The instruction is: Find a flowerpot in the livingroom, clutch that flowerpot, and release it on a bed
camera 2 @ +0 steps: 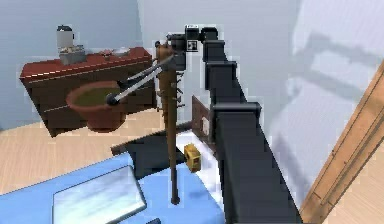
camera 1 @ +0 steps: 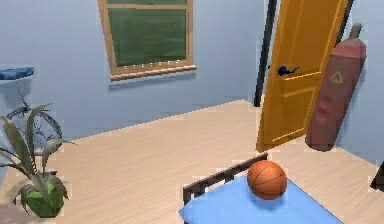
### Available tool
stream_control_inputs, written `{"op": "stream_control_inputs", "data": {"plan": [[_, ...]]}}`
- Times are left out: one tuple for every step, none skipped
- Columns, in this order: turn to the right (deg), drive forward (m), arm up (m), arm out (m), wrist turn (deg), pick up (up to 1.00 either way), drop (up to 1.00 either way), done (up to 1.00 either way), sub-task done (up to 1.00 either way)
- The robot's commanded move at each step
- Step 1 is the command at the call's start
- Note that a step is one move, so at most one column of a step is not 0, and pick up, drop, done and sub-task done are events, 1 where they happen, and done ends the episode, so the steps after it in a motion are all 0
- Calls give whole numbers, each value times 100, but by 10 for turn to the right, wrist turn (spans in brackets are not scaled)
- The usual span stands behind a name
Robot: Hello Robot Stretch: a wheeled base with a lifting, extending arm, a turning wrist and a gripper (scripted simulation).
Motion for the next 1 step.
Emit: {"op": "stream_control_inputs", "data": {"plan": [[0,0,-40,0,0,0,0,0,0]]}}
